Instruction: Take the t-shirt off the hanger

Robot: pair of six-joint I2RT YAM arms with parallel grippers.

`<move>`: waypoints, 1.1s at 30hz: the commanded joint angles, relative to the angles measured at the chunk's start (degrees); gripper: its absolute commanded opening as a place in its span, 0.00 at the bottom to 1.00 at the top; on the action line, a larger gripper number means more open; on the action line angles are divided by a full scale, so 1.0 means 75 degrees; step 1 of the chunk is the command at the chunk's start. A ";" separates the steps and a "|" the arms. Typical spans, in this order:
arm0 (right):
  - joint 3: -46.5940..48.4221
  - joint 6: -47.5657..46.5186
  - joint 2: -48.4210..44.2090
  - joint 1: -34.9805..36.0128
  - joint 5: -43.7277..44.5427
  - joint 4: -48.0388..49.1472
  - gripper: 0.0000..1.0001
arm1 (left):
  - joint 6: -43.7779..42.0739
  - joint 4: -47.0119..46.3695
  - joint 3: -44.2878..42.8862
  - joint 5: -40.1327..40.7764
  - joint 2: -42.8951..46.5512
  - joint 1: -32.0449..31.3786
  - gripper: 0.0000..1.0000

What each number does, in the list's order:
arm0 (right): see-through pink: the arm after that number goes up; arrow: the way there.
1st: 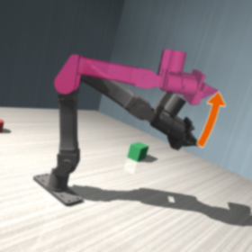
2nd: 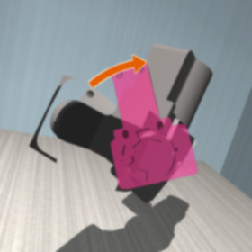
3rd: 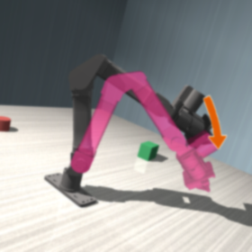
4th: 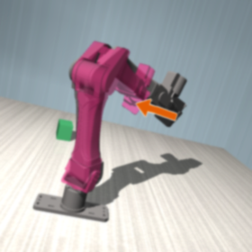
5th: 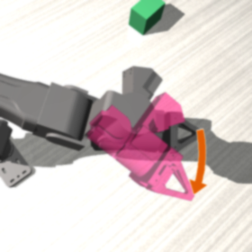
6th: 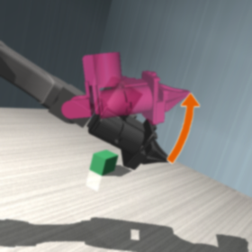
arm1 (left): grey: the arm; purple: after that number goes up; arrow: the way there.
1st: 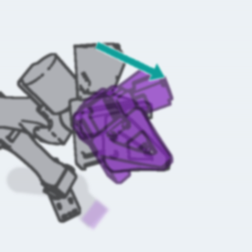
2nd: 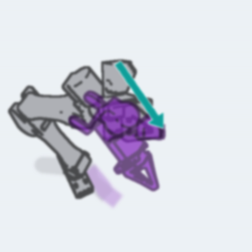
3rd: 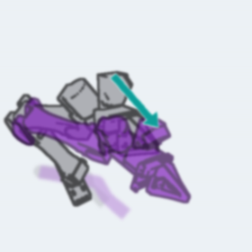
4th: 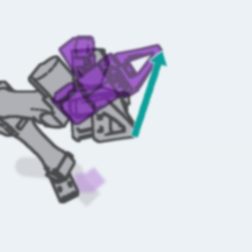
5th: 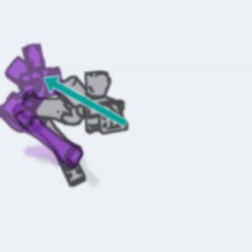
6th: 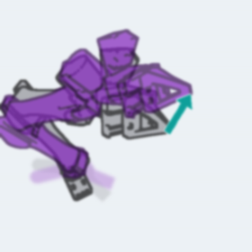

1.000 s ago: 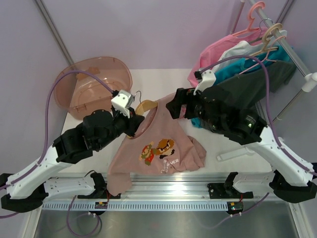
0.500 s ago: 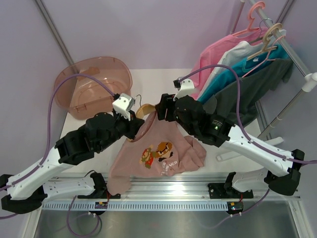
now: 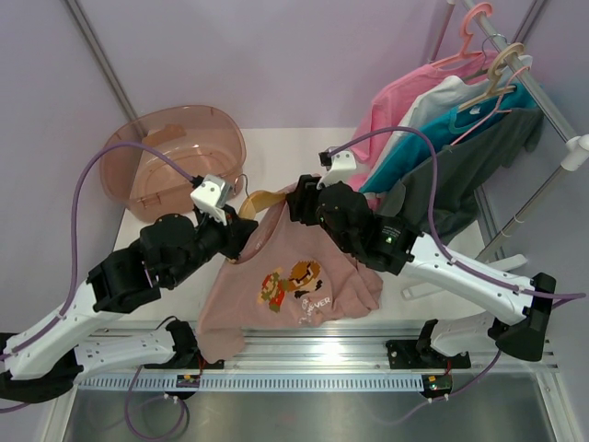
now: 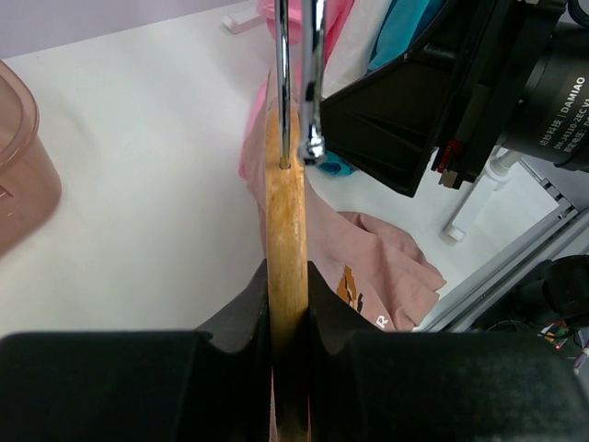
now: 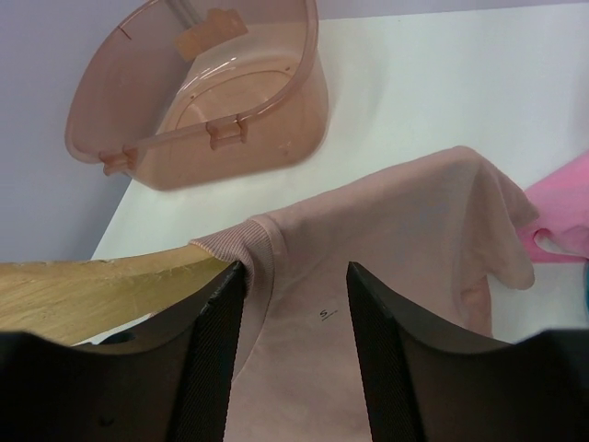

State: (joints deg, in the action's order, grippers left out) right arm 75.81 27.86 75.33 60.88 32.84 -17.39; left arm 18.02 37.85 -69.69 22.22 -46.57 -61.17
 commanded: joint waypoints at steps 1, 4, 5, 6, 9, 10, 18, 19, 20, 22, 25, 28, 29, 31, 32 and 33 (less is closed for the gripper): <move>-0.0124 0.0235 0.0151 0.0074 -0.0160 0.0572 0.55 | 0.0175 -0.1015 -0.0036 -0.0138 0.0209 -0.0059 0.00; -0.0089 0.0235 0.0245 0.0074 -0.0195 0.0595 0.54 | 0.0187 -0.1038 -0.0013 -0.0301 0.0197 -0.0059 0.00; -0.0089 0.0258 0.0280 0.0074 -0.0241 0.0642 0.53 | 0.0187 -0.1073 -0.0001 -0.0383 0.0197 -0.0059 0.00; -0.0089 0.0270 0.0315 0.0085 -0.0300 0.0735 0.50 | 0.0187 -0.1155 0.0011 -0.0465 0.0209 -0.0059 0.00; -0.0007 0.0305 0.0444 0.0074 -0.0324 0.0795 0.36 | 0.0234 -0.1202 0.0046 -0.0793 0.0220 -0.0059 0.00; 0.0051 0.0305 0.0491 0.0074 -0.0266 0.0760 0.12 | 0.0246 -0.1214 0.0069 -0.0934 0.0221 -0.0059 0.00; 0.1082 0.0118 0.0995 0.0027 0.1116 -0.0270 0.00 | 0.0117 -0.1308 0.0409 -0.1555 0.0782 -0.0059 0.00; 0.1223 0.0141 0.1041 -0.0008 0.1245 -0.0376 0.00 | 0.0094 -0.1296 0.0456 -0.1649 0.0922 -0.0059 0.00; 0.1270 0.0153 0.1042 -0.0124 0.1270 -0.0505 0.00 | 0.0070 -0.1273 0.0491 -0.1650 0.1005 -0.0059 0.00; 0.1283 0.0188 0.0961 -0.0300 0.1212 -0.0576 0.00 | 0.0012 -0.1238 0.0596 -0.1556 0.1227 -0.0059 0.00; 0.1212 0.0223 0.0855 -0.0745 0.0989 -0.0658 0.00 | -0.0036 -0.1214 0.0667 -0.1544 0.1438 -0.0059 0.00; 0.1119 0.0282 0.0854 -0.1178 0.0708 -0.0787 0.00 | -0.0153 -0.1331 0.0656 -0.1965 0.1544 -0.0059 0.00; 0.1072 0.0293 0.0854 -0.1273 0.0661 -0.0822 0.00 | -0.0188 -0.1424 0.0644 -0.2071 0.1638 -0.0059 0.00; 0.0885 0.0375 0.0843 -0.1601 0.0462 -0.0834 0.00 | -0.0223 -0.1483 0.0620 -0.2236 0.1732 -0.0059 0.00; 0.0780 0.0399 0.0820 -0.1695 0.0403 -0.0764 0.00 | -0.0235 -0.1530 0.0620 -0.2247 0.1860 -0.0059 0.00; 0.0558 0.0445 0.0750 -0.1800 0.0298 -0.0729 0.00 | -0.0258 -0.1554 0.0620 -0.2201 0.1931 -0.0059 0.00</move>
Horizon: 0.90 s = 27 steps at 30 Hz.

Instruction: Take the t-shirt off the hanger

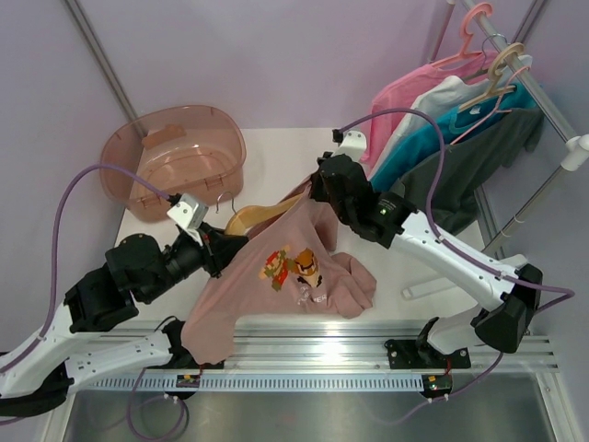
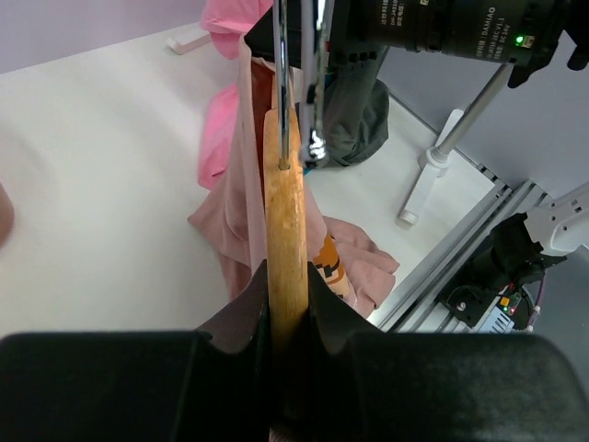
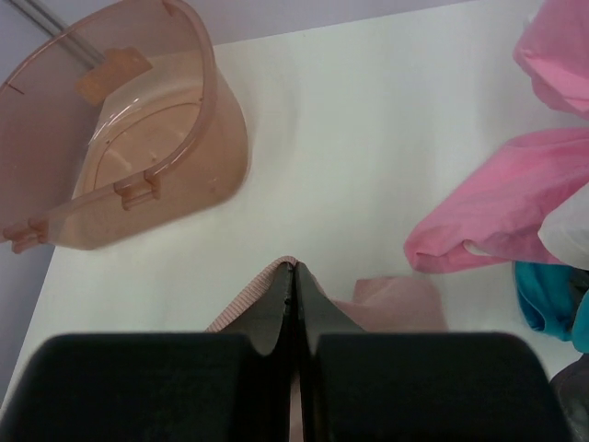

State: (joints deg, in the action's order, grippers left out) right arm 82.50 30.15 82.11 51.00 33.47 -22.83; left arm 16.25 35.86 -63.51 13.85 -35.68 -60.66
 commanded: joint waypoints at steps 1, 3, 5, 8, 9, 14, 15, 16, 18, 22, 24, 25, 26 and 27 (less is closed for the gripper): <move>-0.0440 0.0163 -0.0189 -0.0658 0.0131 0.0043 0.00 | -0.0034 -0.1335 -0.0204 -0.1073 0.0561 -0.0126 0.00; -0.0767 0.0233 -0.0271 -0.0811 -0.0149 0.0254 0.00 | -0.0057 -0.1359 -0.0216 -0.1049 0.0737 -0.0126 0.00; -0.0956 0.0257 -0.0342 -0.0906 -0.0326 0.0430 0.00 | -0.0092 -0.1417 -0.0216 -0.0933 0.0831 -0.0126 0.00; -0.1401 0.0362 -0.0610 -0.0906 -0.0817 0.0826 0.00 | -0.0162 -0.1429 -0.0216 -0.0478 0.0937 -0.0126 0.00; -0.1692 0.0374 -0.0867 -0.0906 -0.1097 0.0980 0.00 | -0.0174 -0.1418 -0.0216 -0.0313 0.0949 -0.0126 0.00; -0.1988 0.0117 -0.1560 -0.0906 -0.1451 0.1310 0.00 | -0.0397 -0.1066 -0.0251 0.0625 0.0645 -0.0126 0.00; -0.1965 0.0047 -0.1723 -0.0906 -0.1486 0.1217 0.00 | -0.0397 -0.1043 -0.0263 0.0684 0.0551 -0.0126 0.00; -0.1965 0.0011 -0.1783 -0.0906 -0.1533 0.1181 0.00 | -0.0397 -0.1031 -0.0263 0.0743 0.0516 -0.0126 0.00; -0.2046 -0.0012 -0.1935 -0.0894 -0.1697 0.1145 0.00 | -0.0386 -0.1031 -0.0321 0.0837 0.0457 -0.0126 0.00; -0.2269 -0.0036 -0.2064 -0.0906 -0.1955 0.1263 0.00 | -0.0350 -0.1031 -0.0439 0.0931 0.0316 -0.0126 0.00; -0.2305 -0.0094 -0.2065 -0.0906 -0.1605 0.1169 0.00 | -0.0350 -0.1043 -0.0474 0.0744 0.0258 -0.0126 0.00; -0.2316 -0.0118 -0.2065 -0.0906 -0.1465 0.1123 0.00 | -0.0316 -0.1031 -0.0486 0.0535 0.0269 -0.0126 0.00; -0.2316 -0.0222 -0.2053 -0.0906 -0.1185 0.1087 0.00 | -0.0304 -0.1042 -0.0486 0.0440 0.0292 -0.0126 0.00; -0.2281 -0.0258 -0.2053 -0.0906 -0.1054 0.1006 0.00 | -0.0292 -0.1043 -0.0463 0.0381 0.0327 -0.0126 0.00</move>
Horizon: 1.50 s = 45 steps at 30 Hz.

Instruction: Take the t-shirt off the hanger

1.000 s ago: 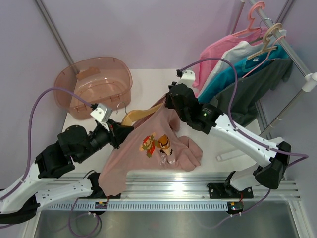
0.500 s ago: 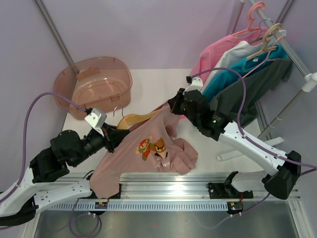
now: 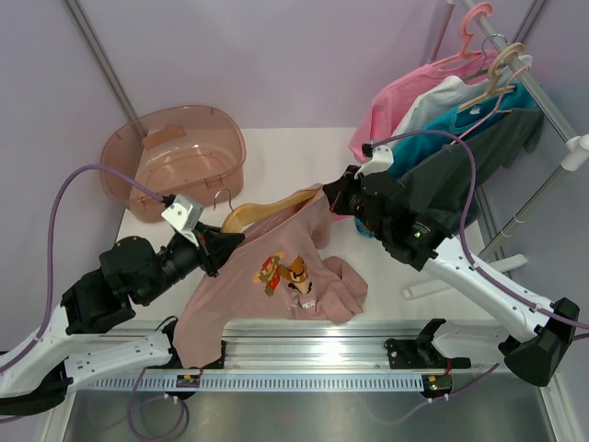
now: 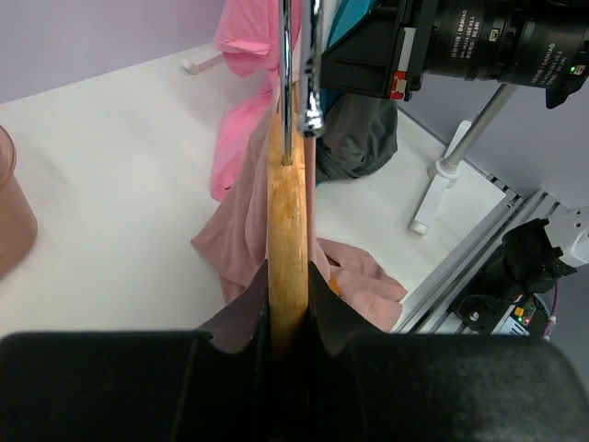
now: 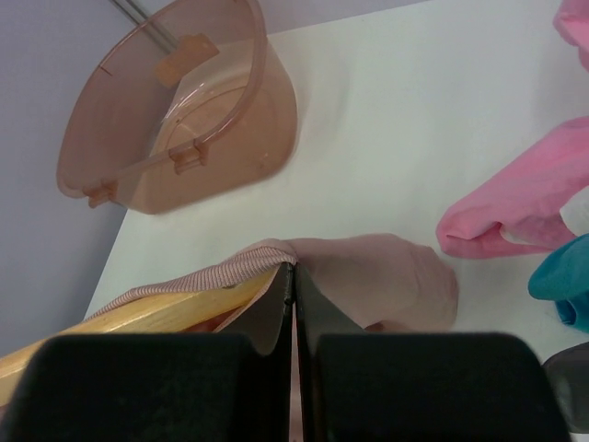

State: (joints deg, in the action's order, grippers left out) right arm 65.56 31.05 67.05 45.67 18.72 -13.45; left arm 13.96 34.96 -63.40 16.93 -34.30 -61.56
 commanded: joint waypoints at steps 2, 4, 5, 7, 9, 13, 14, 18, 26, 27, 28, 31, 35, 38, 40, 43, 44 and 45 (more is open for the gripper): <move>0.0140 -0.0460 0.0013 -0.0206 0.1277 -0.0385 0.00 | 0.0038 -0.0923 -0.0442 -0.0042 0.0307 -0.0007 0.00; 0.0316 -0.0483 0.0130 -0.0276 0.1371 -0.0585 0.00 | 0.0026 -0.0981 -0.0430 0.0016 0.0483 -0.0007 0.00; 0.0329 -0.0472 0.0166 -0.0288 0.1371 -0.0620 0.00 | 0.0026 -0.0982 -0.0442 0.0028 0.0530 -0.0007 0.00; 0.0283 -0.0402 0.0178 -0.0289 0.1302 -0.0620 0.00 | 0.0038 -0.1028 -0.0453 0.0005 0.0624 -0.0007 0.00; 0.0201 -0.0308 0.0189 -0.0300 0.1242 -0.0574 0.00 | 0.0038 -0.1110 -0.0453 -0.0030 0.0742 -0.0007 0.00; 0.0036 -0.0167 0.0201 -0.0289 0.1056 -0.0480 0.00 | 0.0003 -0.1204 -0.0430 -0.0066 0.0882 -0.0007 0.00; 0.0071 -0.0167 0.0294 -0.0300 0.1078 -0.0549 0.00 | -0.0021 -0.1251 -0.0442 -0.0135 0.0941 -0.0007 0.00; 0.0434 -0.0272 0.0669 -0.0300 0.0996 -0.0853 0.00 | -0.0009 -0.1461 -0.0383 -0.0532 0.1116 -0.0007 0.00; 0.0797 -0.0296 0.1232 -0.0452 0.0059 -0.0960 0.00 | 0.0014 -0.1802 -0.0406 -0.1109 0.1410 -0.0007 0.00; 0.0833 -0.0308 0.1267 -0.0487 -0.0069 -0.0972 0.00 | 0.0014 -0.1802 -0.0395 -0.1190 0.1433 -0.0007 0.00; 0.0903 -0.0319 0.1360 -0.0511 -0.0151 -0.1007 0.00 | 0.0014 -0.1802 -0.0395 -0.1237 0.1445 -0.0007 0.00; 0.1195 -0.0460 0.1536 -0.0663 -0.0457 -0.1251 0.00 | -0.0021 -0.1802 -0.0360 -0.1635 0.1410 -0.0007 0.00; 0.2539 -0.0892 0.2097 -0.1026 -0.1088 -0.2315 0.00 | -0.0231 -0.1814 -0.0278 -0.2314 0.1316 -0.0007 0.00; 0.2965 -0.1057 0.2310 -0.1015 -0.1300 -0.2892 0.00 | -0.0360 -0.1872 -0.0219 -0.2387 0.1351 -0.0007 0.00; 0.2697 -0.1070 0.2206 -0.1027 -0.1698 -0.2731 0.00 | -0.0408 -0.2023 -0.0184 -0.2328 0.1410 -0.0007 0.00; 0.2170 -0.1034 0.2100 -0.1015 -0.1851 -0.2473 0.00 | -0.0431 -0.2153 -0.0231 -0.2316 0.1422 -0.0007 0.00; 0.1960 -0.0999 0.2088 -0.1015 -0.1910 -0.2379 0.00 | -0.0396 -0.2212 -0.0254 -0.2060 0.1422 -0.0007 0.00; 0.1842 -0.0976 0.2076 -0.1015 -0.1957 -0.2332 0.00 | -0.0373 -0.2328 -0.0266 -0.1988 0.1433 -0.0007 0.00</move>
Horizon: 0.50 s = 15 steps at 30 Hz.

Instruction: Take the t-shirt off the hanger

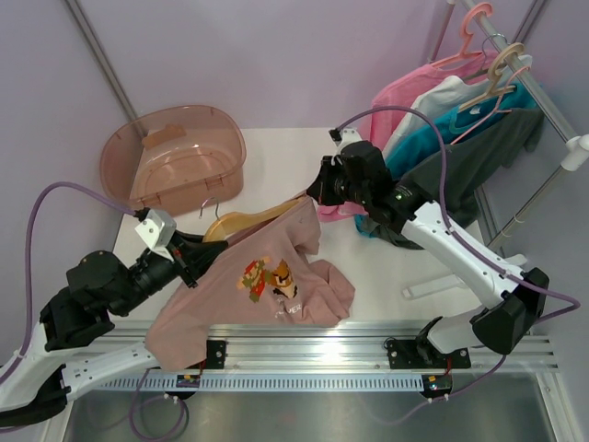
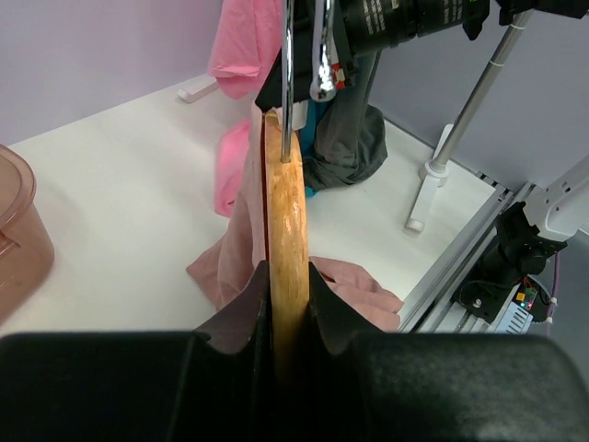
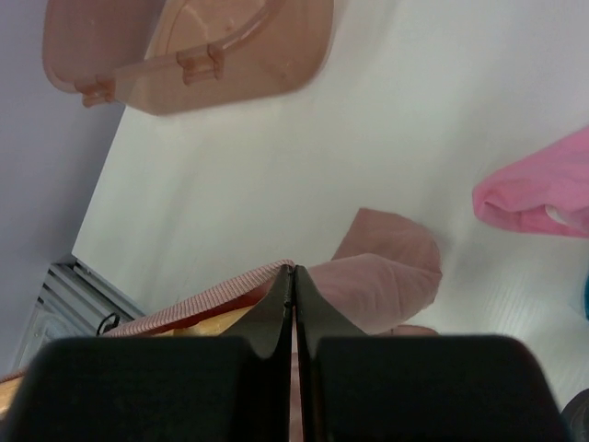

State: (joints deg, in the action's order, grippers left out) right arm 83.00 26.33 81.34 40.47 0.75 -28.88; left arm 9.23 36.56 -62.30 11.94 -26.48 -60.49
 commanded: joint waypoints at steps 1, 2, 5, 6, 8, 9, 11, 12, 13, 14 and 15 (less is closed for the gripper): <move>-0.0624 -0.0323 0.0135 -0.0322 0.0392 -0.0111 0.00 | 0.0280 -0.2588 -0.0423 -0.1242 0.0413 -0.0150 0.00; -0.0904 -0.0242 -0.0016 -0.0322 0.0357 0.0006 0.00 | 0.0280 -0.2601 -0.0447 -0.1009 0.0413 -0.0150 0.00; -0.1350 -0.0159 -0.0414 -0.0322 0.0426 0.0323 0.00 | 0.0234 -0.2601 -0.0424 -0.0529 0.0483 -0.0150 0.00; -0.1433 -0.0147 -0.0509 -0.0322 0.0450 0.0359 0.00 | 0.0222 -0.2612 -0.0400 -0.0399 0.0553 -0.0150 0.00; -0.1702 -0.0089 -0.0777 -0.0322 0.0544 0.0499 0.00 | 0.0175 -0.2612 -0.0342 -0.0152 0.0636 -0.0150 0.00; -0.1762 -0.0077 -0.0860 -0.0322 0.0590 0.0558 0.00 | 0.0163 -0.2624 -0.0295 -0.0105 0.0659 -0.0150 0.00; -0.1984 -0.0042 -0.1047 -0.0322 0.0638 0.0675 0.00 | 0.0163 -0.2636 -0.0260 -0.0023 0.0660 -0.0150 0.00; -0.2031 -0.0041 -0.1095 -0.0322 0.0638 0.0803 0.00 | 0.0163 -0.2636 -0.0213 -0.0022 0.0648 -0.0150 0.00; -0.2055 -0.0030 -0.1119 -0.0333 0.0626 0.0804 0.00 | 0.0163 -0.2636 -0.0201 -0.0046 0.0590 -0.0150 0.00; -0.2067 -0.0041 -0.1188 -0.0322 0.0603 0.0816 0.00 | 0.0152 -0.2647 -0.0178 -0.0046 0.0554 -0.0150 0.00; -0.2067 -0.0041 -0.1201 -0.0333 0.0579 0.0816 0.00 | 0.0152 -0.2636 -0.0154 -0.0034 0.0508 -0.0150 0.00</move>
State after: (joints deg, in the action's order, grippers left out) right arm 69.25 27.46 72.20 40.47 -2.22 -20.80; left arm 9.28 34.85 -61.98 12.67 -24.58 -61.08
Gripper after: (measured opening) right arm 0.006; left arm 0.147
